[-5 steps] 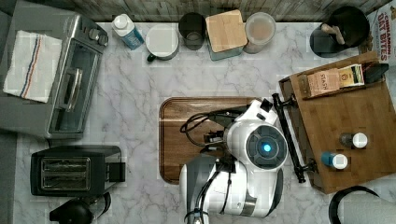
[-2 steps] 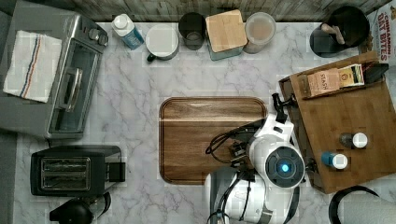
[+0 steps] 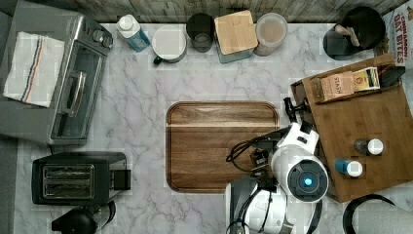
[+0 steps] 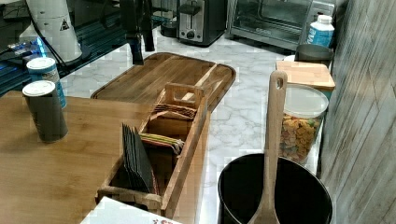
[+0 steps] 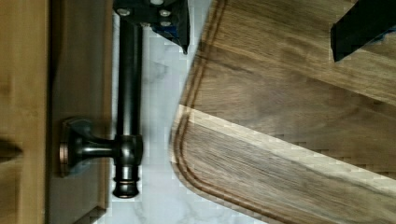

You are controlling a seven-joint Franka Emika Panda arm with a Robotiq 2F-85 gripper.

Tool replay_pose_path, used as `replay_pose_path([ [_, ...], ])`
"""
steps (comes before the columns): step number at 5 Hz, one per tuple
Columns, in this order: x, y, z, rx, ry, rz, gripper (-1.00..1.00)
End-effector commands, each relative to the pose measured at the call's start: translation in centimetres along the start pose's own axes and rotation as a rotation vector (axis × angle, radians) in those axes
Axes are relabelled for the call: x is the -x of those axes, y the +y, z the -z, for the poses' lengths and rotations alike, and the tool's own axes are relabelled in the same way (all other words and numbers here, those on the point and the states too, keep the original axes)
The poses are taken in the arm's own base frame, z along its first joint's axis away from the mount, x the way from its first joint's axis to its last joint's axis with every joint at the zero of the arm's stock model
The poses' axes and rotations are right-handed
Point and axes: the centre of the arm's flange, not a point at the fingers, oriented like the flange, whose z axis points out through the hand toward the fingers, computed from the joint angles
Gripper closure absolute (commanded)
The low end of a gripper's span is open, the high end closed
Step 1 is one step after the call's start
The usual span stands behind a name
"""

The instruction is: Open the drawer.

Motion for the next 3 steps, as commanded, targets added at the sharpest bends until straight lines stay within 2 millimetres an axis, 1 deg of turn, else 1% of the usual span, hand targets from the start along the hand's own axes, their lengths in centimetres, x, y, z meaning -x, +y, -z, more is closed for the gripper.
replay_pose_path([
  [1,3.0,8.2,-0.3,0.053,0.059,-0.036,-1.0],
  [2,3.7,9.4,-1.4,0.043,0.095,-0.037,-1.0],
  [3,3.9,10.7,-2.3,0.03,0.12,-0.028,-1.0],
])
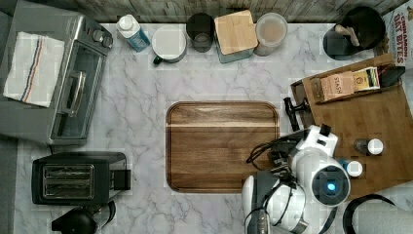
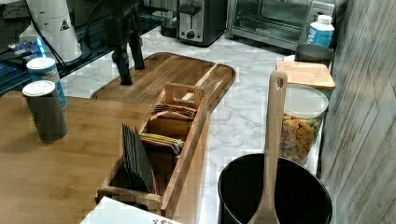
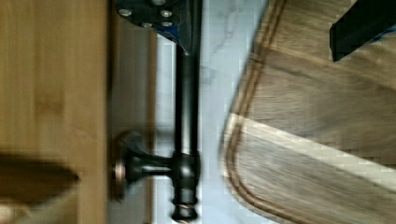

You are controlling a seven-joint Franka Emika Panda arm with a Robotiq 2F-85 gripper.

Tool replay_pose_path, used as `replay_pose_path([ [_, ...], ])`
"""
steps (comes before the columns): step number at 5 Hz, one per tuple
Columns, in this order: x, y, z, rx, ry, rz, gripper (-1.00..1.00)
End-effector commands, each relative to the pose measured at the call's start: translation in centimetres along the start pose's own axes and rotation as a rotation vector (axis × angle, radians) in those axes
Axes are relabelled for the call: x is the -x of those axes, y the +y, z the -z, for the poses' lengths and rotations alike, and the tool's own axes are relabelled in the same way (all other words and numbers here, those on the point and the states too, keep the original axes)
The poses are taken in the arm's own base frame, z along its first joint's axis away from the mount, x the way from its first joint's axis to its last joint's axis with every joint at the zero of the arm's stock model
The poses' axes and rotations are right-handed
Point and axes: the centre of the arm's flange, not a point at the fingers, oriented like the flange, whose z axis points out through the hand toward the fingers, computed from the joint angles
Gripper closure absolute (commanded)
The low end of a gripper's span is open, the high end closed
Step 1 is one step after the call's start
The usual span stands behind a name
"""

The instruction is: Open the drawer.

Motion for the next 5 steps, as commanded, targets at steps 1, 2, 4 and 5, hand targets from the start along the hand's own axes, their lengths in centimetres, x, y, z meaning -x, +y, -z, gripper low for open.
replay_pose_path([
  [1,1.3,4.9,0.0,-0.015,0.079,-0.056,-1.0],
  [2,1.4,3.3,-0.2,-0.022,0.066,-0.099,-1.0],
  [4,0.3,2.4,-3.4,-0.017,0.145,-0.033,-1.0],
  [5,-0.1,3.0,-4.2,-0.043,0.087,-0.026,-1.0],
])
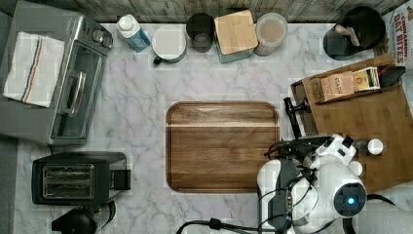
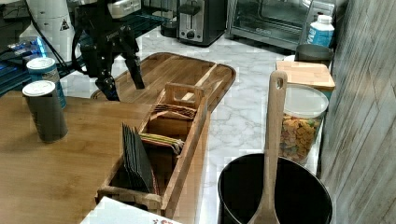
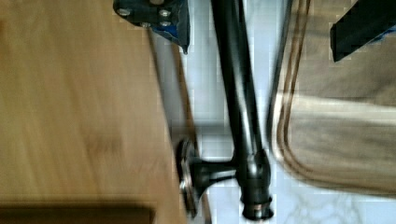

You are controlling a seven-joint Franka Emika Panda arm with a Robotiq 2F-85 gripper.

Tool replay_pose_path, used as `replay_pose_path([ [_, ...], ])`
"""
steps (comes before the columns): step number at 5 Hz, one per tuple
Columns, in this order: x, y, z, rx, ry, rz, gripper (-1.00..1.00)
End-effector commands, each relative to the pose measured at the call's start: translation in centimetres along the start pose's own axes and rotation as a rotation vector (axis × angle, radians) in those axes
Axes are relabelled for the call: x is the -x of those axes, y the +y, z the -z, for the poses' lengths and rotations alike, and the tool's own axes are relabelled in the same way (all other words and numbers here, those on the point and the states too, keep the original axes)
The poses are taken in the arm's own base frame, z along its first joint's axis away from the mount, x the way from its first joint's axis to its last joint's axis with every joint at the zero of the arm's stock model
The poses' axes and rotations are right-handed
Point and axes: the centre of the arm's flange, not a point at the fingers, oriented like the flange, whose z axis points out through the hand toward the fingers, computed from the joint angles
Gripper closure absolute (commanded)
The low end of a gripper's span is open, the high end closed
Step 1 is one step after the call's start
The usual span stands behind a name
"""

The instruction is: Open the drawer.

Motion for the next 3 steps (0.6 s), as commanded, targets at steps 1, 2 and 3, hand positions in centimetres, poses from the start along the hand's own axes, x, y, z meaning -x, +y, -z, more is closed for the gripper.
replay_pose_path([
  [1,-1.9,-1.0,-2.7,-0.053,-0.082,0.152,-1.0],
  [2,-0.9,-0.8,-3.7,-0.001,-0.048,0.155,-1.0],
  [3,-1.2,0.6,-3.8,-0.003,-0.109,0.18,-1.0],
])
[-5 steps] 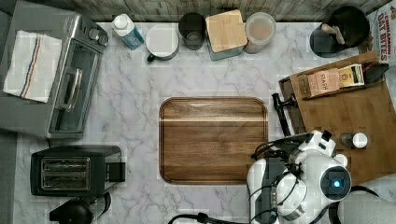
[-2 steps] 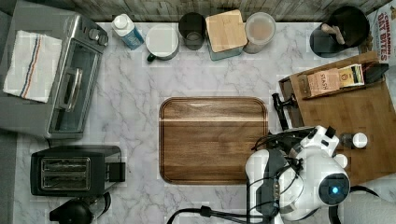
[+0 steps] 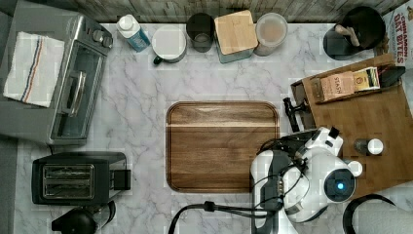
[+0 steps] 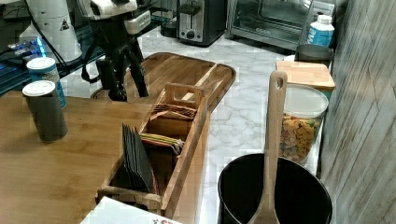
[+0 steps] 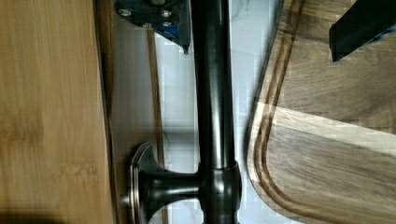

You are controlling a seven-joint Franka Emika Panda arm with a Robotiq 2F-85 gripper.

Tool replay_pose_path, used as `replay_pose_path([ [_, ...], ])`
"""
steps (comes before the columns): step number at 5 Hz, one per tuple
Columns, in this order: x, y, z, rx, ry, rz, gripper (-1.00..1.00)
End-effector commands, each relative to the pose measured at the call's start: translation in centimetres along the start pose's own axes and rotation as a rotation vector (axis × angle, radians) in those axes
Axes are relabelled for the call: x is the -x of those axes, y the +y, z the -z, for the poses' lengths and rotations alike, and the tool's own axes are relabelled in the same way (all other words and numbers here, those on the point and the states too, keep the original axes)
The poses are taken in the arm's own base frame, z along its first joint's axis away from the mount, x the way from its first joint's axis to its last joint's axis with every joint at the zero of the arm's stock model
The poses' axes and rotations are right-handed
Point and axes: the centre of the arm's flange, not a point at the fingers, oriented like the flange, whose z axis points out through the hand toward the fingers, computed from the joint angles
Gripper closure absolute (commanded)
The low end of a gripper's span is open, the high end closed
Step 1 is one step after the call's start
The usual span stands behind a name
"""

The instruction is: Open the drawer.

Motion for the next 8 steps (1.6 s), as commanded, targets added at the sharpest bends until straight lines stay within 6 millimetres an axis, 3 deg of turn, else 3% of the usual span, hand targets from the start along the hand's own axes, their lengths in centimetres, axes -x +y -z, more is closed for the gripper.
replay_pose_path([
  [1,-1.4,1.6,0.2,0.006,-0.112,0.068,-1.0],
  [2,-1.8,0.5,0.4,-0.031,-0.154,0.12,-1.0],
  [3,-1.7,-2.5,0.6,-0.109,-0.193,0.156,-1.0],
  [5,2.0,-11.8,-1.8,-0.158,-0.183,0.184,-1.0],
  [7,4.8,-22.1,-1.1,-0.182,-0.177,0.234,-1.0],
  [8,5.4,-25.3,-0.3,-0.18,-0.181,0.24,-1.0],
])
